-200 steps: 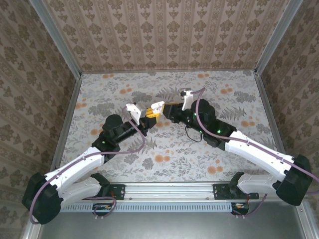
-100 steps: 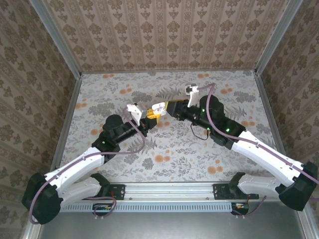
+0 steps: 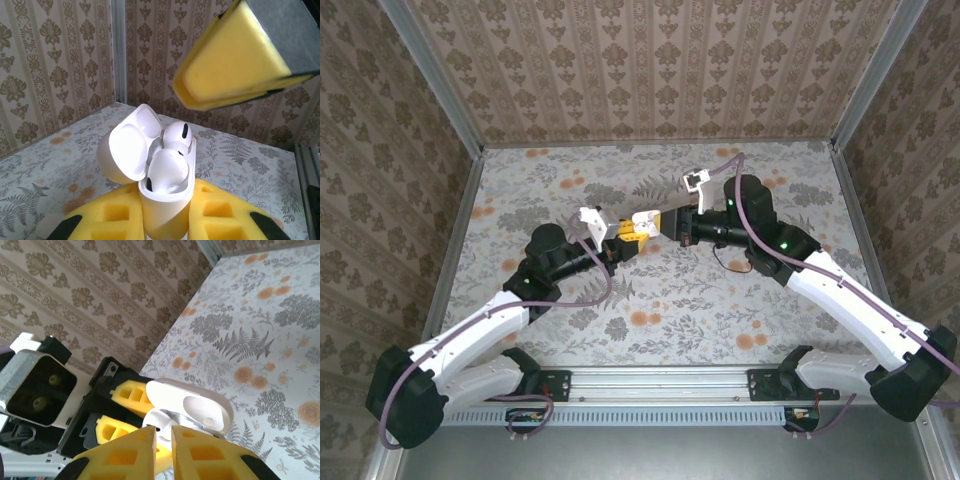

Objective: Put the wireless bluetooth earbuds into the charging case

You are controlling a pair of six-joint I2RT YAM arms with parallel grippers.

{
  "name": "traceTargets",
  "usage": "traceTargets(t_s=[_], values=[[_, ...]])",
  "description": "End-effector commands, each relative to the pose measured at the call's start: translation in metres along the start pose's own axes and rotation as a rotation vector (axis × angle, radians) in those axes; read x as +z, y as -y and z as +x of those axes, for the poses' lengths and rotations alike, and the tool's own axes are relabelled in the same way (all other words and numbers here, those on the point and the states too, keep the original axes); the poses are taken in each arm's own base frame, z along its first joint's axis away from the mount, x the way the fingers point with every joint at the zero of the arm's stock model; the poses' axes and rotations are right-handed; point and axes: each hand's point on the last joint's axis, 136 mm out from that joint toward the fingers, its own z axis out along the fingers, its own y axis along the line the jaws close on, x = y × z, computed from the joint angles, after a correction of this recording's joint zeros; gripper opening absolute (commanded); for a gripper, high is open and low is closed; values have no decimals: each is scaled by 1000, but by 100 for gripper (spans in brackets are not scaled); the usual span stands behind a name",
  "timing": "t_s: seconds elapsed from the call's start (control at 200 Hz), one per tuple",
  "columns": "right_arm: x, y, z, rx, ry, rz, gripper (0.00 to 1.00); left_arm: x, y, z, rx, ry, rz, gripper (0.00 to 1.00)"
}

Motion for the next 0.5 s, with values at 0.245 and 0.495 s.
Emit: traceTargets(t_s=[0.245, 0.495], values=[[8, 9, 25, 10, -98, -9, 13, 3, 4, -35, 44, 80, 43, 1], [-16, 2, 11, -30, -40, 13, 19, 9, 3, -27, 33, 57, 69, 1]])
